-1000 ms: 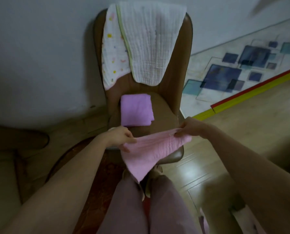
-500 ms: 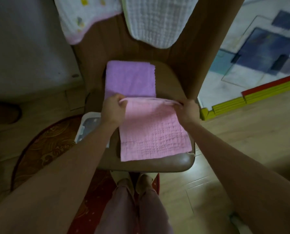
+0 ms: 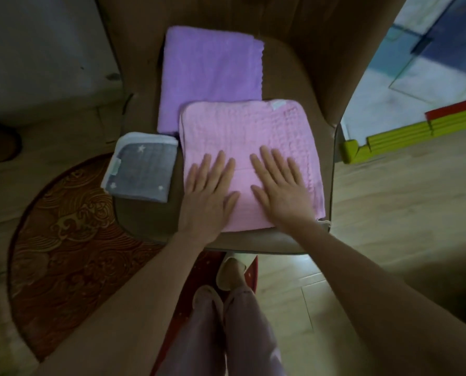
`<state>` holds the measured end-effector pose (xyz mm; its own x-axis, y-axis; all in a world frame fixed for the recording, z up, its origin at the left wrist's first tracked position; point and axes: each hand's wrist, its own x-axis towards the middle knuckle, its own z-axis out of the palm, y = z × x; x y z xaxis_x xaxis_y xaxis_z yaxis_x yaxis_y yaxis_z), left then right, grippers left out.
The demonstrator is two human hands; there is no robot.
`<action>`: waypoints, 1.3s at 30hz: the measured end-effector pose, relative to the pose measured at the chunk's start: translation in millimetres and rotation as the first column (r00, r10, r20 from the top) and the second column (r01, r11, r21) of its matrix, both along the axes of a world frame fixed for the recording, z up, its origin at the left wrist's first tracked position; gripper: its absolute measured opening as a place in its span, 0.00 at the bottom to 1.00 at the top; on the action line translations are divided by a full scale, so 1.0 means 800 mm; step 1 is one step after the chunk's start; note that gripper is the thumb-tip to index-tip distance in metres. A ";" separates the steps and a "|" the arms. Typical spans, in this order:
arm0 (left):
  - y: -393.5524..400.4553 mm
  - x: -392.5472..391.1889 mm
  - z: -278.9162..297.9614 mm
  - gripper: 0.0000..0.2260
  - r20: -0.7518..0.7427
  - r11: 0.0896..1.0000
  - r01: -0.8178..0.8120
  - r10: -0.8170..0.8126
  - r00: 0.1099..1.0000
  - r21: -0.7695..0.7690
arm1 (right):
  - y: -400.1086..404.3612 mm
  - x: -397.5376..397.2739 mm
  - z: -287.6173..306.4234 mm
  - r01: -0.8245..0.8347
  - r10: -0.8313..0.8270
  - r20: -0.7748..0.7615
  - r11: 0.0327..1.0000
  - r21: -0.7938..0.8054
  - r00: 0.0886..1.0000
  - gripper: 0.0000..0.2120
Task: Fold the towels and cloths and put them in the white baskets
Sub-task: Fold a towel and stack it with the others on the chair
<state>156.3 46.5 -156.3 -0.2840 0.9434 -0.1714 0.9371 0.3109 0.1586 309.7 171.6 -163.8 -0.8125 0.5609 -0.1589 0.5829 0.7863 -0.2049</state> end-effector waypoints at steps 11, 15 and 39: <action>-0.038 0.018 0.032 0.29 -0.006 0.974 0.204 -0.204 0.979 0.096 | -0.050 0.070 0.037 0.065 -0.061 -0.066 0.996 0.068 0.996 0.28; -0.061 0.031 0.012 0.29 -0.050 0.973 0.228 -0.226 0.973 0.030 | -0.071 0.071 0.019 -0.073 0.071 0.034 0.996 0.050 0.997 0.28; -0.090 0.028 0.067 0.18 0.578 0.993 0.036 0.034 0.816 -0.109 | -0.034 0.114 0.095 0.113 -0.080 0.111 0.936 -0.332 0.991 0.21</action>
<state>178.8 -25.7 -102.3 -0.0984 0.9088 -0.4054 0.6839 0.3577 0.6358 400.7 144.0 -87.6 -0.7289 0.5362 -0.4256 0.6824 0.6195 -0.3881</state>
